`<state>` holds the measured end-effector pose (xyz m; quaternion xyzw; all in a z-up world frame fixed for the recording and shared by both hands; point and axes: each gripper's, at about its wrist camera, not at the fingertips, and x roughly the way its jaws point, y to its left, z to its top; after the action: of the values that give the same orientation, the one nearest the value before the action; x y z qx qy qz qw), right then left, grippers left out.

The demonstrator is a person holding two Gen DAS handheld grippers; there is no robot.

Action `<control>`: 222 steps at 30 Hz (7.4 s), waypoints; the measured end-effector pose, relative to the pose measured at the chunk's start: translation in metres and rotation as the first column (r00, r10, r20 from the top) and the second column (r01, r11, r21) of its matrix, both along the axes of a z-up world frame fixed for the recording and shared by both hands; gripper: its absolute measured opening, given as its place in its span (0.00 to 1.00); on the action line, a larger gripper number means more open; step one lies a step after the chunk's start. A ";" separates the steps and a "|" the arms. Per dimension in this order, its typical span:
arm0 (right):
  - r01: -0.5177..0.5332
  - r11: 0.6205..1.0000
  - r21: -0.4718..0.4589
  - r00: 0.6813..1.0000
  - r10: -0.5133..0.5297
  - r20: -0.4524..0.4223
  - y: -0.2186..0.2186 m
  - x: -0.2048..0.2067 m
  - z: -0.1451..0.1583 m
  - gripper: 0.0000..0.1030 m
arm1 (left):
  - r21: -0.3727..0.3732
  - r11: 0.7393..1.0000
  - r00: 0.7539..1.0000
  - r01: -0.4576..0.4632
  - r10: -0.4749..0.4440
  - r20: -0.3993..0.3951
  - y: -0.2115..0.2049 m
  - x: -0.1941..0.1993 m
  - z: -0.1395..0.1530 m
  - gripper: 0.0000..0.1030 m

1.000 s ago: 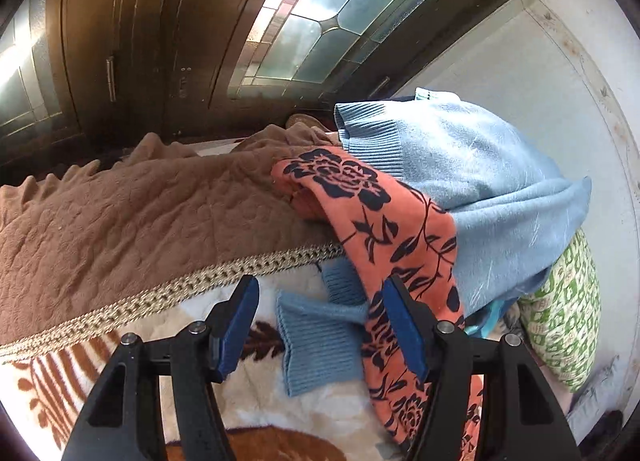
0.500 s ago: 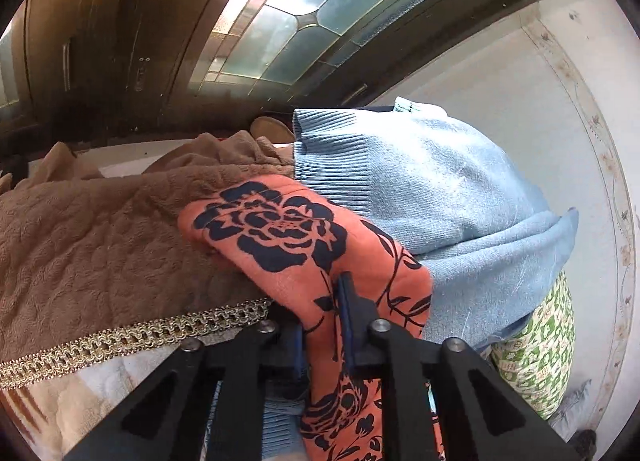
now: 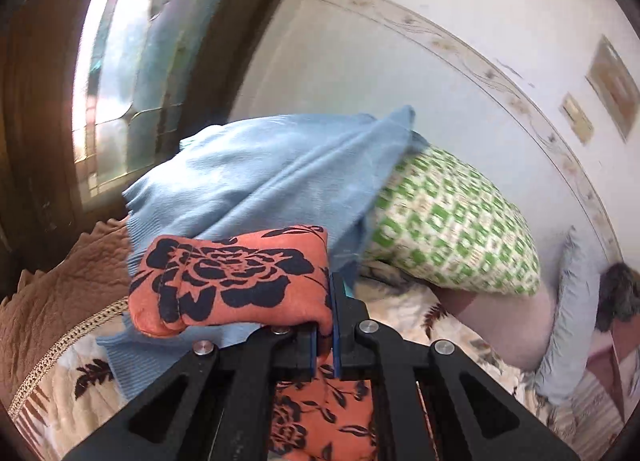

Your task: Fold small clothes

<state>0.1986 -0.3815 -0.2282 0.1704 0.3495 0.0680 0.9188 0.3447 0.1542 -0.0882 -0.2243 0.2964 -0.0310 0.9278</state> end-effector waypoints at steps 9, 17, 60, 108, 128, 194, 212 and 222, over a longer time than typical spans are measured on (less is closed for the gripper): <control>0.143 0.977 0.159 0.985 -0.156 0.073 -0.062 -0.028 0.025 0.69 | 0.154 0.912 0.920 0.381 -0.391 0.037 -0.222 -0.047 0.032 0.05; 0.279 0.909 0.309 0.941 -0.323 0.101 -0.126 -0.058 0.034 0.69 | 0.214 0.760 0.789 0.614 -0.595 -0.150 -0.414 -0.083 -0.071 0.05; -0.115 0.961 0.252 0.992 0.123 -0.014 0.008 -0.009 -0.016 0.68 | 0.412 0.873 0.897 0.260 -0.060 -0.438 -0.189 -0.018 -0.164 0.62; 0.086 0.996 -0.016 0.974 -0.087 -0.210 -0.018 -0.011 -0.044 0.63 | 0.396 0.870 0.916 0.295 -0.139 -0.377 -0.189 -0.079 -0.141 0.62; 0.081 0.986 -0.148 0.986 -0.102 -0.136 0.049 -0.110 0.042 0.64 | 0.421 0.880 0.975 0.221 -0.199 -0.096 -0.083 -0.249 -0.048 0.63; 0.149 0.966 0.212 0.879 -0.031 -0.476 0.001 -0.304 -0.068 0.68 | 0.312 0.845 0.833 0.435 -0.246 -0.495 -0.048 -0.293 -0.160 0.81; 0.118 0.984 0.135 0.850 -0.030 -0.525 0.014 -0.304 -0.073 0.26 | 0.148 0.872 0.754 0.466 -0.305 -0.582 -0.023 -0.293 -0.184 0.40; 0.098 0.986 0.134 0.848 -0.013 -0.530 0.022 -0.298 -0.071 0.26 | 0.125 0.835 0.732 0.536 -0.386 -0.562 -0.032 -0.304 -0.185 0.08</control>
<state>-0.0991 -0.3599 -0.2996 0.2640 0.5764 0.0192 0.7731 0.0406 0.1217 -0.2733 -0.0100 0.5811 -0.1595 0.7980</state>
